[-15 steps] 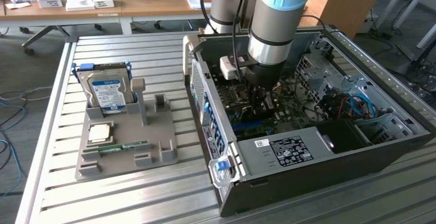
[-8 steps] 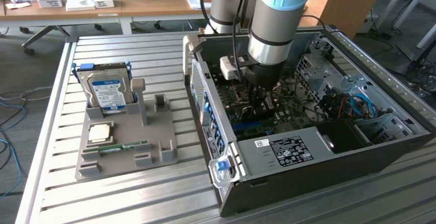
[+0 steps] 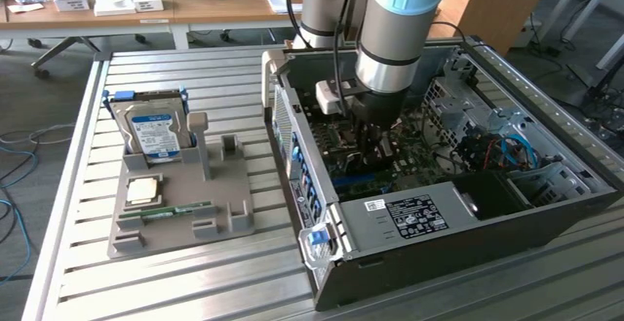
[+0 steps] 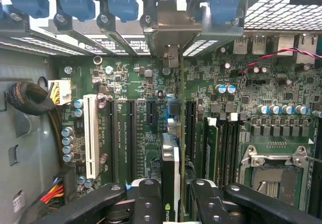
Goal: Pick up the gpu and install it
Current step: 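Insert the gpu into the slot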
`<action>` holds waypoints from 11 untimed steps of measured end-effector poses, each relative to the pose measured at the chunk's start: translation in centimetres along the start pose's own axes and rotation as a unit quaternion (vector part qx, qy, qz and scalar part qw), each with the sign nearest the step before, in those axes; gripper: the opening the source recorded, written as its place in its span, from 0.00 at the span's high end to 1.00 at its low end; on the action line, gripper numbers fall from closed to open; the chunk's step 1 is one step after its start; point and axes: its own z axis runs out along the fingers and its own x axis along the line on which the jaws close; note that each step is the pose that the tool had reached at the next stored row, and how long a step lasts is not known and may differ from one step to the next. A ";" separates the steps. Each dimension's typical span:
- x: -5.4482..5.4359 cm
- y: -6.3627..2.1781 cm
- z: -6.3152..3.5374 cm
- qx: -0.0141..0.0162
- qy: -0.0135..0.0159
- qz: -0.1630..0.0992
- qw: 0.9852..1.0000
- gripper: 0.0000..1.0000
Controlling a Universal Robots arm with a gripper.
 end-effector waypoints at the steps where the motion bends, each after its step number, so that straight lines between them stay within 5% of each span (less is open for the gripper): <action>1: 0.0 0.00 0.00 0.000 0.000 0.000 1.000 0.73; 6: 0.0 -0.02 0.01 0.000 0.001 0.001 1.000 0.73; 11: 0.0 -0.02 0.04 0.000 0.005 0.011 1.000 0.73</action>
